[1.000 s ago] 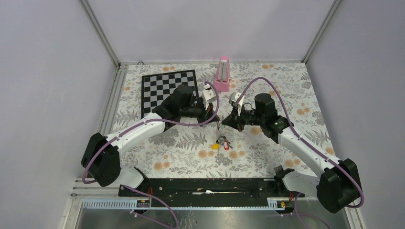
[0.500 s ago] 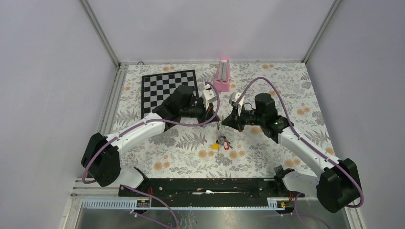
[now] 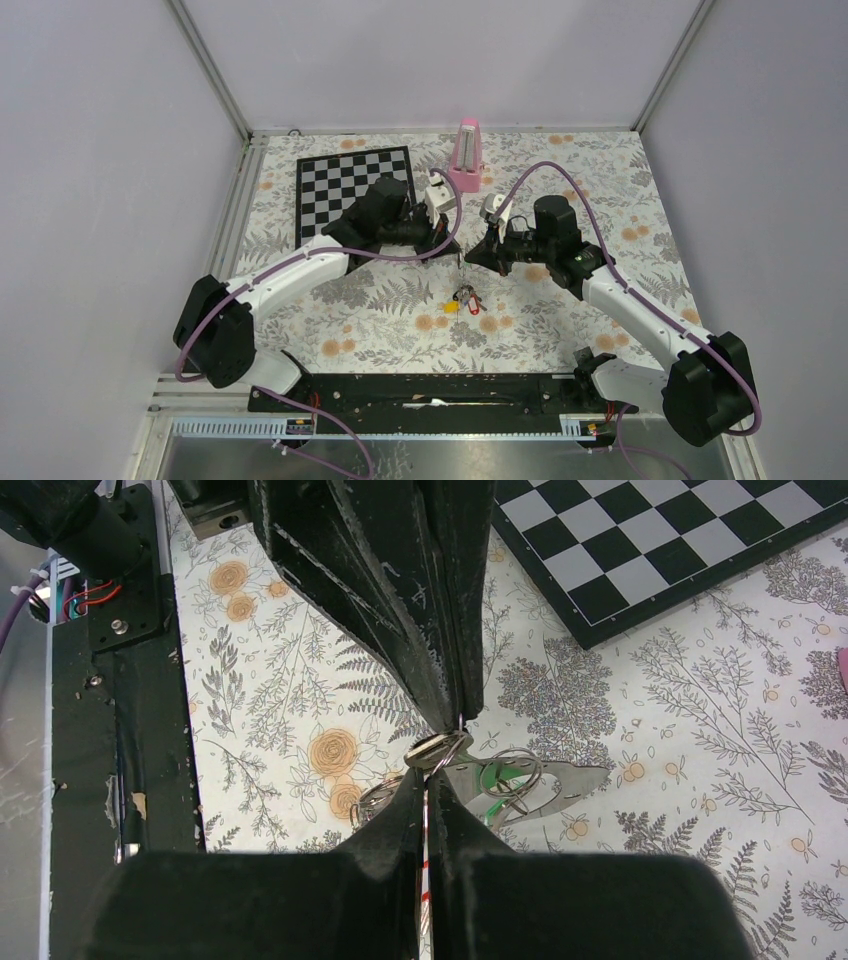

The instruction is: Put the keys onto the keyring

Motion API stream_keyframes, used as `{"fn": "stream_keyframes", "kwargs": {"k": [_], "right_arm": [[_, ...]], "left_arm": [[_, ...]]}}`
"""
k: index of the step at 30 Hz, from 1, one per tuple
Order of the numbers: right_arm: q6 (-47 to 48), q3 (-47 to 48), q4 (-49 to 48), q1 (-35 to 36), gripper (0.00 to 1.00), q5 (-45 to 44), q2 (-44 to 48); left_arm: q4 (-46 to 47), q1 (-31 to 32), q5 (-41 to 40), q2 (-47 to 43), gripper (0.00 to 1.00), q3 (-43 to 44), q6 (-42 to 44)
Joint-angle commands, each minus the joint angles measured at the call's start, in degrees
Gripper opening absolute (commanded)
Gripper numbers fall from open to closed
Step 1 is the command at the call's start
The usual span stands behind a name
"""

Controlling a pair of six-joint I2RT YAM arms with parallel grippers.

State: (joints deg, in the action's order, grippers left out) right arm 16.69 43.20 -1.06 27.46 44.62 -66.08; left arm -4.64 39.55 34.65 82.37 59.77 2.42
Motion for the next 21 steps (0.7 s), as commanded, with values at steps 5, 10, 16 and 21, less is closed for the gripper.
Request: {"fn": "stream_keyframes", "kwargs": {"k": [5,10,16,21], "right_arm": [[0.19,1.34,0.33,0.9,0.0,8.72,0.93],[0.75,1.27,0.58,0.92,0.0,8.9,1.05],[1.2,1.47,0.71,0.88,0.0,8.99,1.08],[1.15,1.63,0.71,0.92,0.0,9.25,1.09]], "left_arm": [[0.75,-1.76,-8.51,2.61,0.0,3.4,1.13],[0.61,-2.08,-7.8,2.88,0.0,3.49,0.98],[0.22,-2.64,-6.83,3.31,0.0,3.55,0.34],[-0.41,-3.11,-5.71,4.24,0.0,4.08,-0.49]]}}
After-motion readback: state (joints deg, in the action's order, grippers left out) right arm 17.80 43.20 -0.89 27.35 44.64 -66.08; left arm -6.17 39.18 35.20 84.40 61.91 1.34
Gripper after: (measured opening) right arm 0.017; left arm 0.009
